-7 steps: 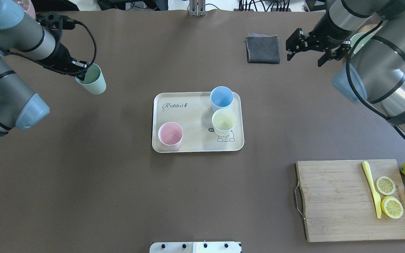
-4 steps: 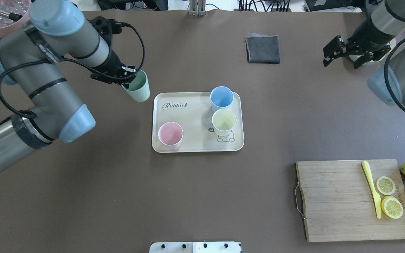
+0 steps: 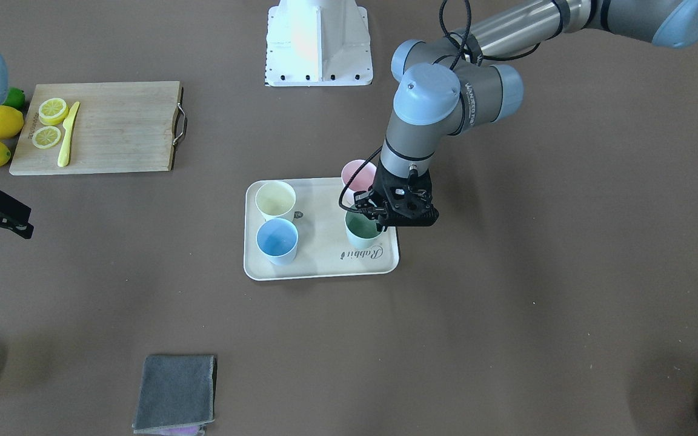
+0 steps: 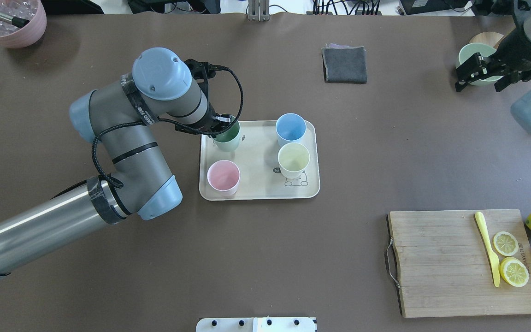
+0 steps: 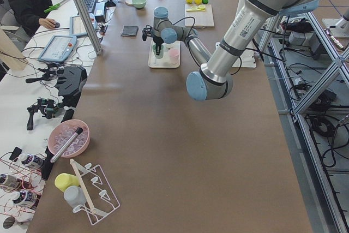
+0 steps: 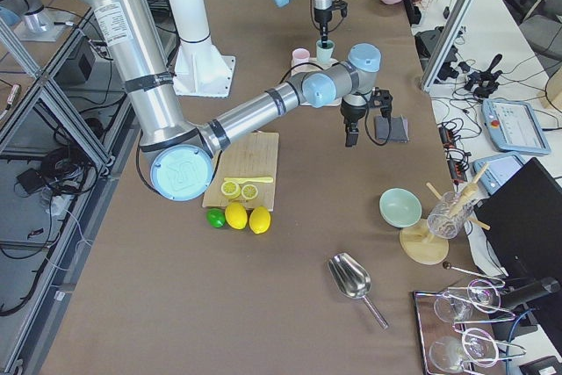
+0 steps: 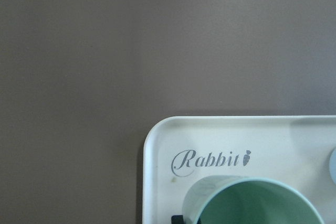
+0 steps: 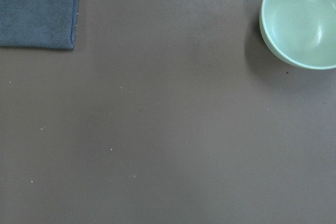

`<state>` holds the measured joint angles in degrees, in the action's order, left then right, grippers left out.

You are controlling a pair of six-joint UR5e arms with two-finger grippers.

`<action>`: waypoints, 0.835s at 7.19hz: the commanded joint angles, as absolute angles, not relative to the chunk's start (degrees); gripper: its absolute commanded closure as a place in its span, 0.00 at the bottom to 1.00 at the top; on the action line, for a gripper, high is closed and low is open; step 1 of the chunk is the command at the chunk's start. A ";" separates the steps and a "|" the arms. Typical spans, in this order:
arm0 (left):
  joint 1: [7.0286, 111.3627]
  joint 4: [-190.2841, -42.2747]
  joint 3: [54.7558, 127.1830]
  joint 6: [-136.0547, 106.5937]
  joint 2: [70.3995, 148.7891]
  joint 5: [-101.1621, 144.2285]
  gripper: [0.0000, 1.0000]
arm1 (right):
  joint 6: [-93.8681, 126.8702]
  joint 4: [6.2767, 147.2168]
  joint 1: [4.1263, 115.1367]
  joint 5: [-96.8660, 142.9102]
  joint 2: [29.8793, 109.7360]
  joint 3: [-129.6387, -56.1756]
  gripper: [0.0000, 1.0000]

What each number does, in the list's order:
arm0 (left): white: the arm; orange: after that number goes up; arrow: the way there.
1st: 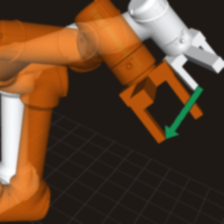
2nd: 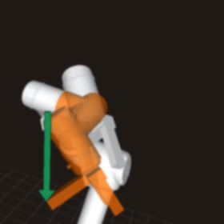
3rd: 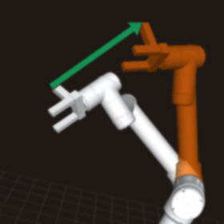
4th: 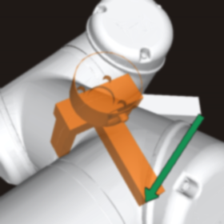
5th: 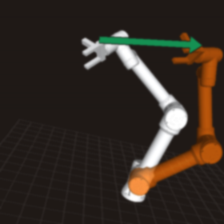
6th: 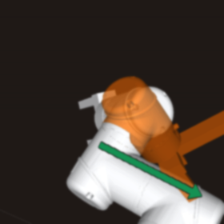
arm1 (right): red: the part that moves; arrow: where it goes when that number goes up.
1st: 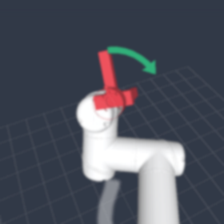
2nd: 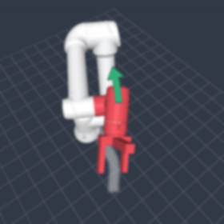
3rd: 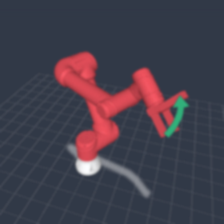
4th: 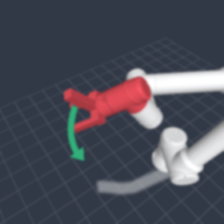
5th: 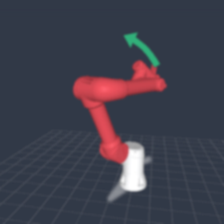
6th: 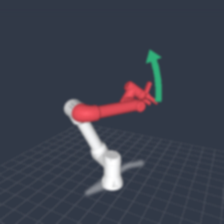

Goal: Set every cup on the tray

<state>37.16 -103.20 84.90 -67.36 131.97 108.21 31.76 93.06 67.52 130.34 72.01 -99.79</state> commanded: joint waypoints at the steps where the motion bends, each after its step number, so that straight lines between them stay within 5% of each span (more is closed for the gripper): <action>1: 36.91 -105.47 82.09 -67.50 132.10 107.67 1.00 | 30.50 93.08 68.20 130.34 72.77 -99.93 0.00; 2: 36.48 -105.56 82.09 -67.50 132.01 107.67 1.00 | 30.32 93.08 68.20 130.34 72.77 -99.84 0.00; 3: 36.47 -105.56 82.26 -67.33 132.01 107.67 0.46 | 29.63 93.16 68.46 130.34 73.30 -99.76 0.00; 4: 36.82 -106.08 83.31 -66.80 132.01 107.93 0.03 | 28.49 93.25 69.25 131.47 73.82 -99.67 0.00; 6: 41.10 -102.42 88.57 -65.58 131.58 113.07 0.02 | 25.06 93.16 71.79 134.02 76.54 -100.02 0.00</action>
